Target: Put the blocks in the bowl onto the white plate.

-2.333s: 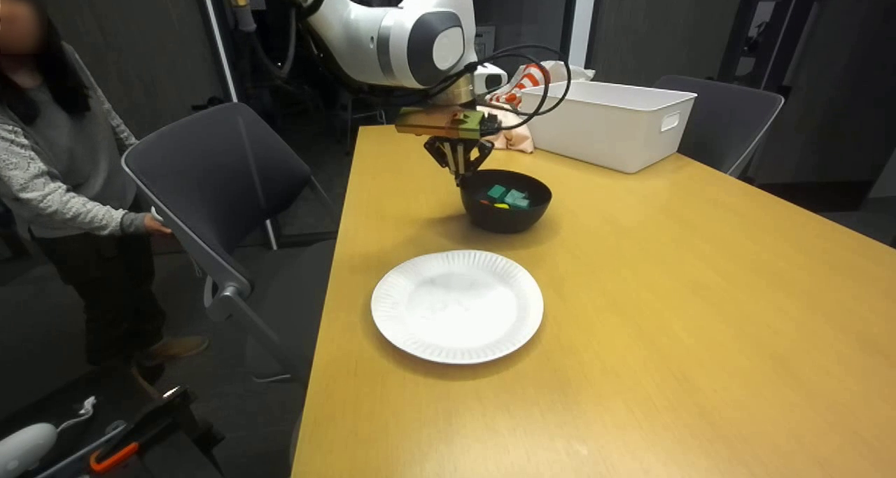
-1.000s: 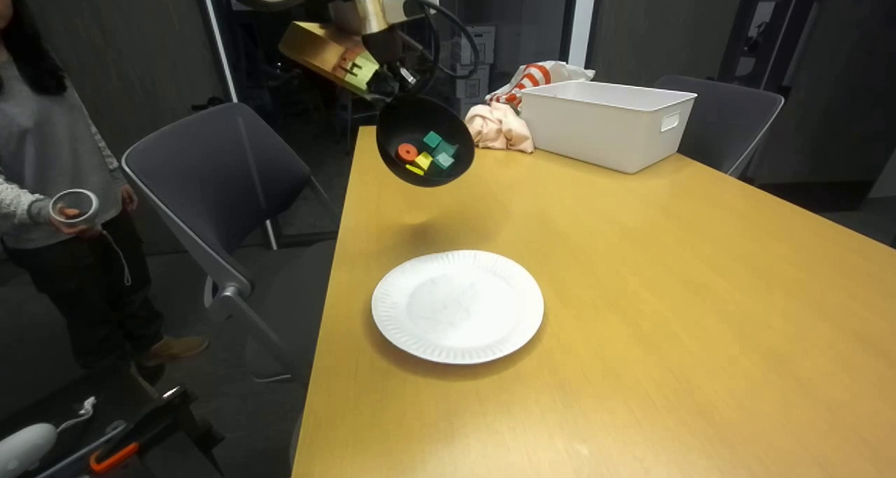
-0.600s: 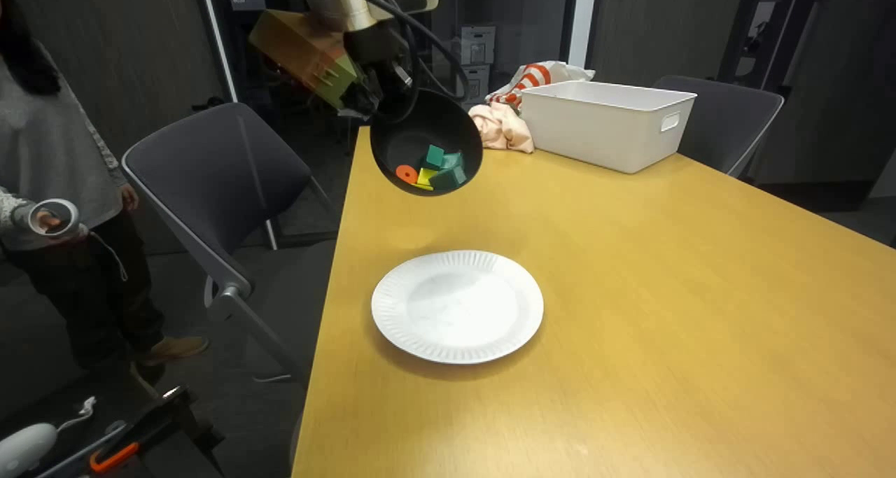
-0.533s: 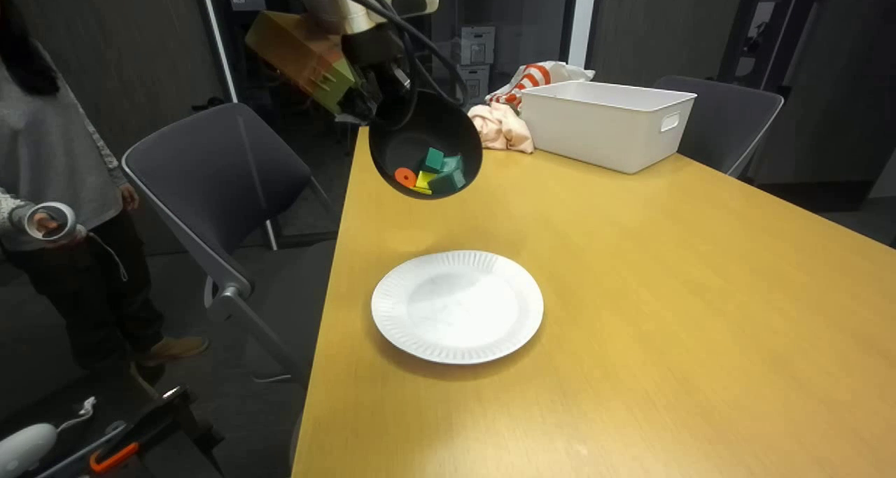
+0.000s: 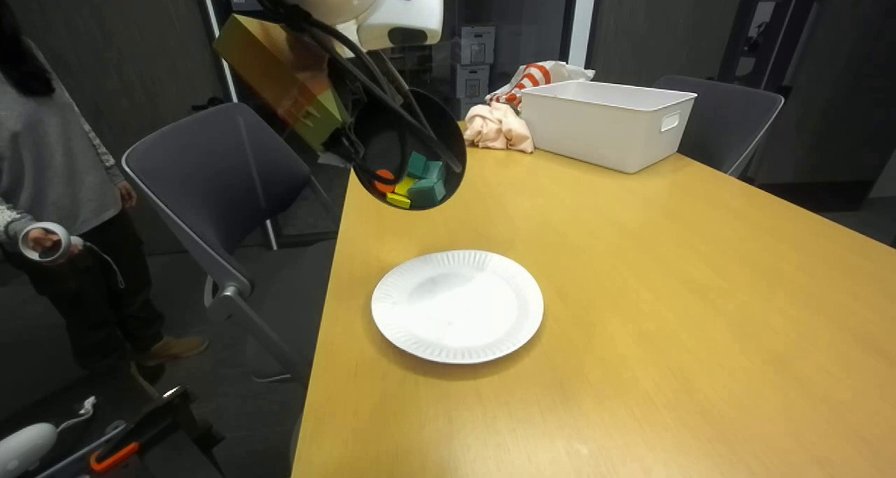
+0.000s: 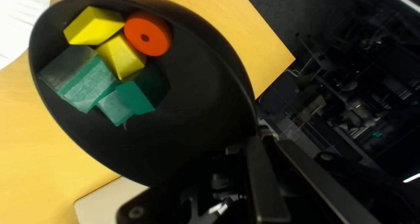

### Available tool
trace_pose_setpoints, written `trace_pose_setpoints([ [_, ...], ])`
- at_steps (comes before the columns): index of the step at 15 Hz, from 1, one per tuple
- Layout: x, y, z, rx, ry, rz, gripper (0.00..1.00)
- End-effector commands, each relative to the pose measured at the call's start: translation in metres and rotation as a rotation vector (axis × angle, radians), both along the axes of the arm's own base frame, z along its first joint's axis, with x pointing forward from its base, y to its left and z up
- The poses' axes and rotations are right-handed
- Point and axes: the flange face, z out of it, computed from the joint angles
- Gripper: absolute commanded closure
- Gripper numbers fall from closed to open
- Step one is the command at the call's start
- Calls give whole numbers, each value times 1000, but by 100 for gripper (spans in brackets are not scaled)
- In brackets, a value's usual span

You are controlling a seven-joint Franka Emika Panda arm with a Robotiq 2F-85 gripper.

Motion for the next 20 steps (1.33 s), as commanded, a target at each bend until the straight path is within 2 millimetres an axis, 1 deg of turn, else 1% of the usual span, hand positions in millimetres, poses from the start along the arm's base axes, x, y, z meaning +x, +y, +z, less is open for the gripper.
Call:
trace_pose_setpoints([
  [1,-15,-16,-5,63,-36,32,94],
  [4,-14,-36,-17,112,-34,44,95],
  [7,-16,-50,-17,187,-68,73,94],
  [10,-19,-60,-20,261,-95,122,94],
  [13,-21,-70,-31,318,-87,143,94],
  [18,-20,-89,-66,401,-60,152,94],
  [20,-20,-95,-76,424,-51,148,94],
])
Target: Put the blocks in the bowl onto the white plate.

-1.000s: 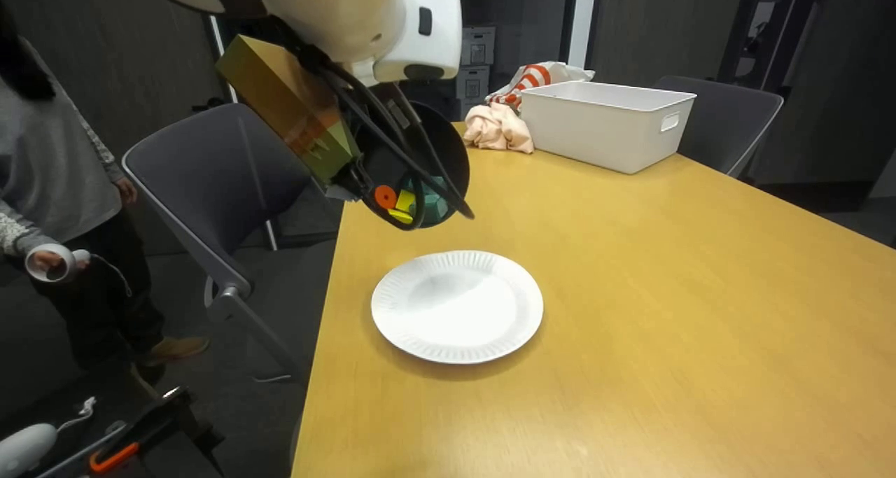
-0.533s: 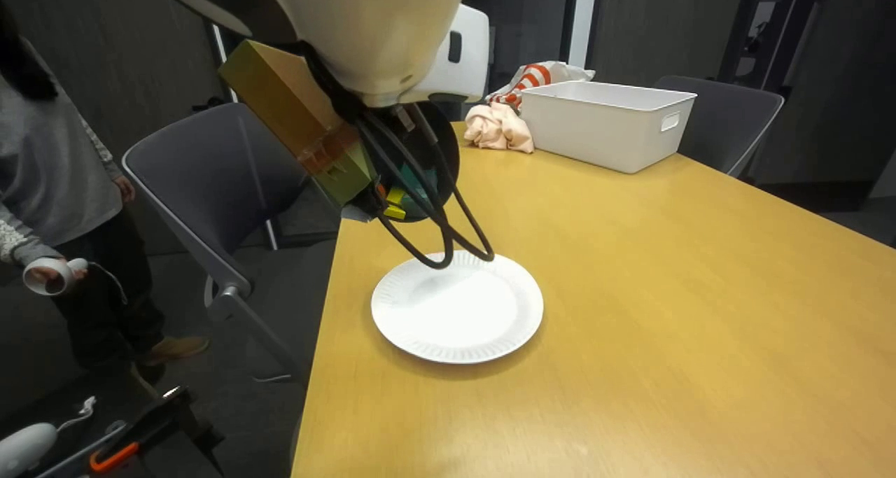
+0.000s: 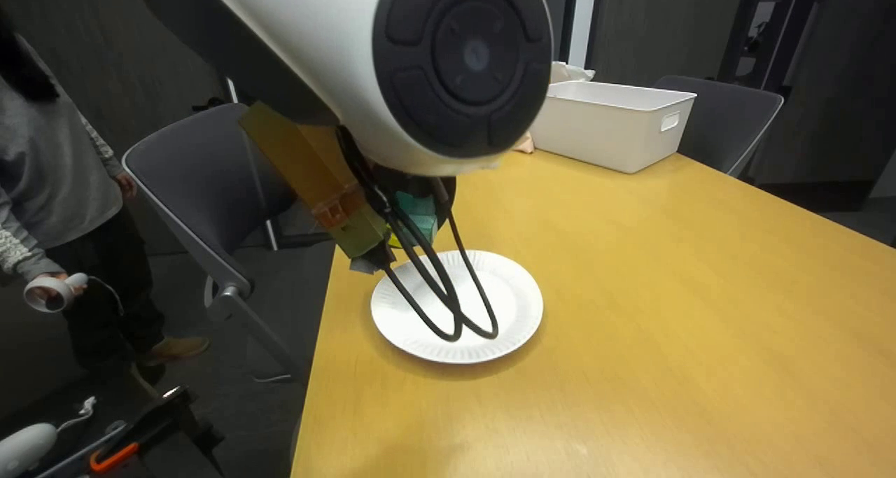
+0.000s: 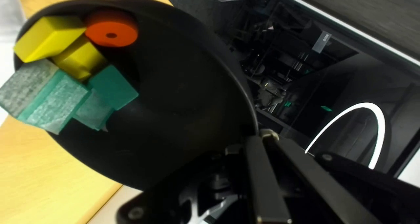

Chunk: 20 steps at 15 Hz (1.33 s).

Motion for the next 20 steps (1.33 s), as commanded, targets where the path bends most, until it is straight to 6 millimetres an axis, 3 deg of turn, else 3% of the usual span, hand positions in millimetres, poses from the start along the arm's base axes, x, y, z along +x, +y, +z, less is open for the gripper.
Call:
trace_pose_setpoints([
  [1,8,-14,-7,53,-34,5,94],
  [7,8,-26,11,88,-88,14,94],
  [20,7,-48,-5,419,-182,-25,93],
])
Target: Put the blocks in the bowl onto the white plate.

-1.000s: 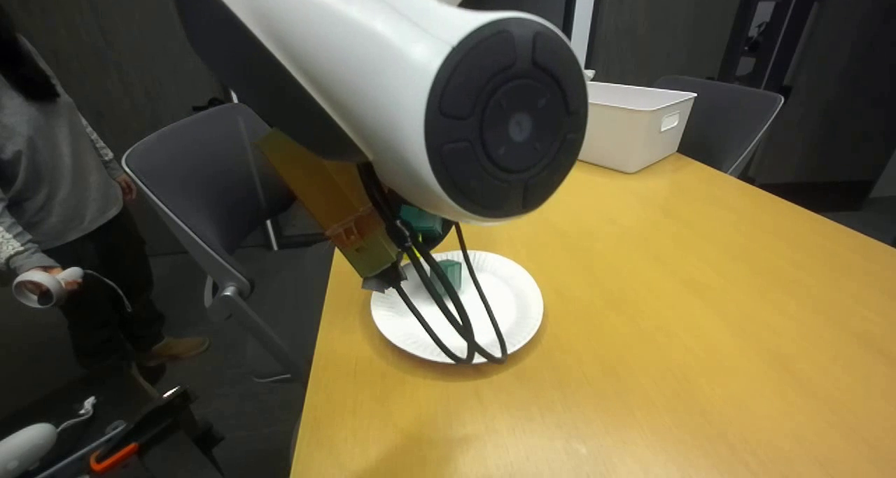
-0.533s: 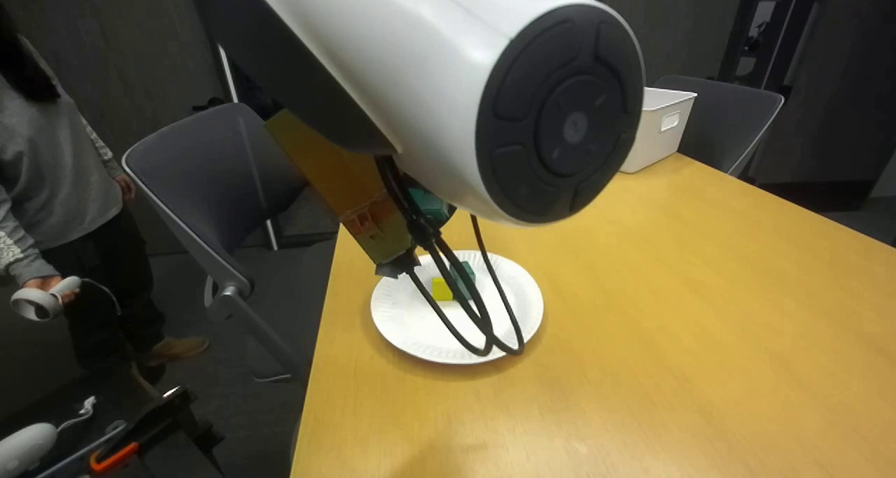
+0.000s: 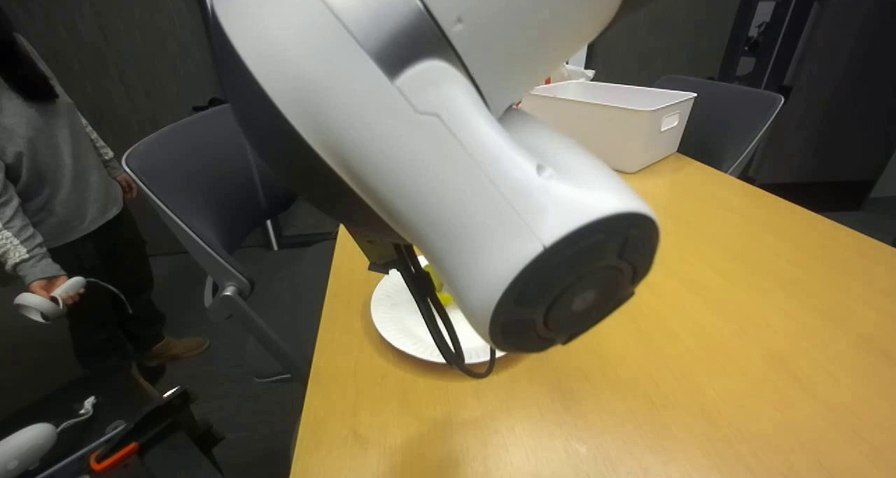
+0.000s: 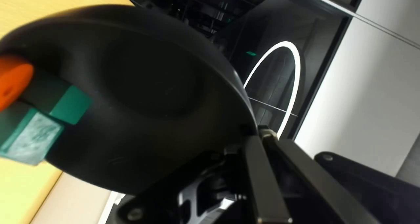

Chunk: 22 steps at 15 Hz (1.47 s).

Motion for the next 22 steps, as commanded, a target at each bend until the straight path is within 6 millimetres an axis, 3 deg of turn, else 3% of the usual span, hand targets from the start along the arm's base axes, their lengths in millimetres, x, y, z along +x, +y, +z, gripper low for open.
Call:
trace_pose_setpoints([
  [1,8,-5,3,64,-53,-4,94],
  [9,11,-3,14,-32,-27,9,94],
  [13,12,10,27,-242,52,-15,94],
  [16,18,41,45,-431,88,-31,94],
  [20,36,116,78,-675,85,-14,94],
  [22,51,153,84,-794,79,-3,94],
])
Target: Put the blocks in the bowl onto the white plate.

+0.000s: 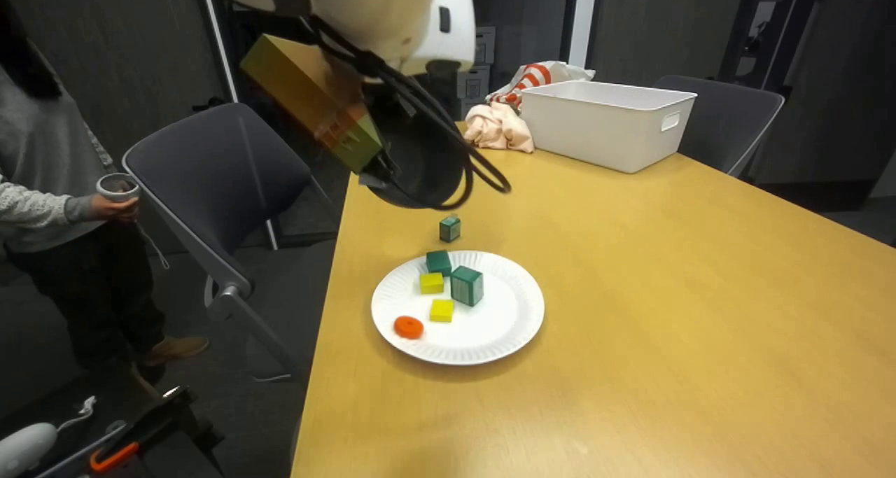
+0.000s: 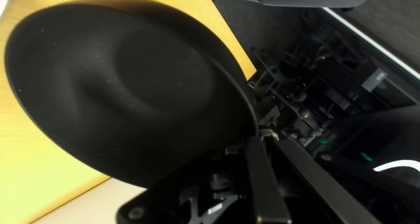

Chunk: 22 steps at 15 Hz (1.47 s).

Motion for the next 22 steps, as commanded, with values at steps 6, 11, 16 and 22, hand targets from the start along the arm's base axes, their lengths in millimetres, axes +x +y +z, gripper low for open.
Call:
trace_pose_setpoints([
  [6,45,106,20,-506,-15,31,94],
  [11,61,82,-1,-783,28,34,94],
  [16,64,41,17,-1060,126,29,94],
  [22,115,79,44,-1365,190,75,94],
])
